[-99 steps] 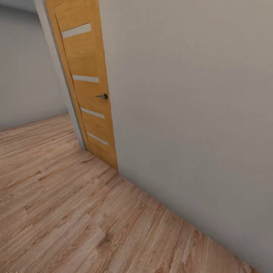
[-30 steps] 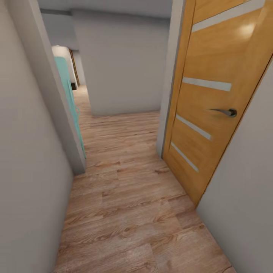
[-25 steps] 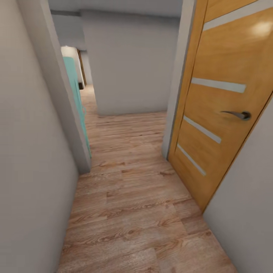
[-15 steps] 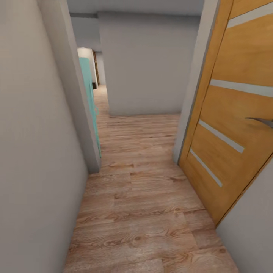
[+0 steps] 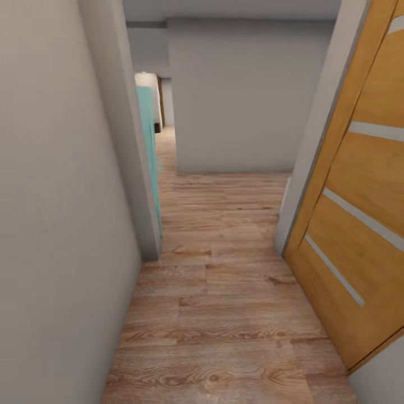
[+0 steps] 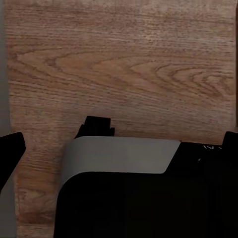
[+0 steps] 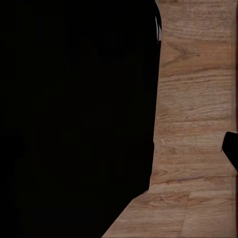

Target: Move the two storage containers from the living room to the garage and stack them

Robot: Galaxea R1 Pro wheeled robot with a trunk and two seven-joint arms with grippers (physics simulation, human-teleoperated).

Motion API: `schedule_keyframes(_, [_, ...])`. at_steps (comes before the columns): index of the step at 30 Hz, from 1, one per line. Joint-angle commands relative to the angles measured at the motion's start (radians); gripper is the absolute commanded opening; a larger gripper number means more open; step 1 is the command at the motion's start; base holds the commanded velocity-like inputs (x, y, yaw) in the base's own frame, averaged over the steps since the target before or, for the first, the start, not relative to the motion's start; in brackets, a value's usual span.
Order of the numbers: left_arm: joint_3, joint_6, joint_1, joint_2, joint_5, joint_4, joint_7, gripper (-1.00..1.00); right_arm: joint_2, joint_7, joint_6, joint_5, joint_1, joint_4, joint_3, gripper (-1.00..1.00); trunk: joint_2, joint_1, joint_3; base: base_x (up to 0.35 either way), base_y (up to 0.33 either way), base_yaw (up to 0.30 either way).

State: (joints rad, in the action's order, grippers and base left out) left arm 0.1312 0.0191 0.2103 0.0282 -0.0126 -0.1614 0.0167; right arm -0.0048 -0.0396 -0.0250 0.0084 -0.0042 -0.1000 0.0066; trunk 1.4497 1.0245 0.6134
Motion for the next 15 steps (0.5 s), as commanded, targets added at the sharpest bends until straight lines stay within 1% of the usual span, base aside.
schedule_keyframes(1, [0.005,0.002,0.001,0.0,-0.001,0.0,0.002,1.0,0.0,-0.002,-0.003,0.001,0.0,0.001,0.001,1.0,0.0,0.0,0.0,0.294,-0.09,0.019])
schedule_keyframes(7, [0.005,0.002,0.001,0.0,-0.001,0.0,0.002,1.0,-0.001,-0.001,-0.003,0.001,0.0,0.001,0.001,1.0,0.0,0.0,-0.006,0.295,-0.12,0.009])
schedule_keyframes(15, [0.005,0.004,0.001,0.0,-0.001,0.0,0.002,1.0,-0.001,0.0,-0.003,0.001,0.0,0.0,0.0,1.0,0.0,0.0,-0.008,0.295,-0.16,0.001])
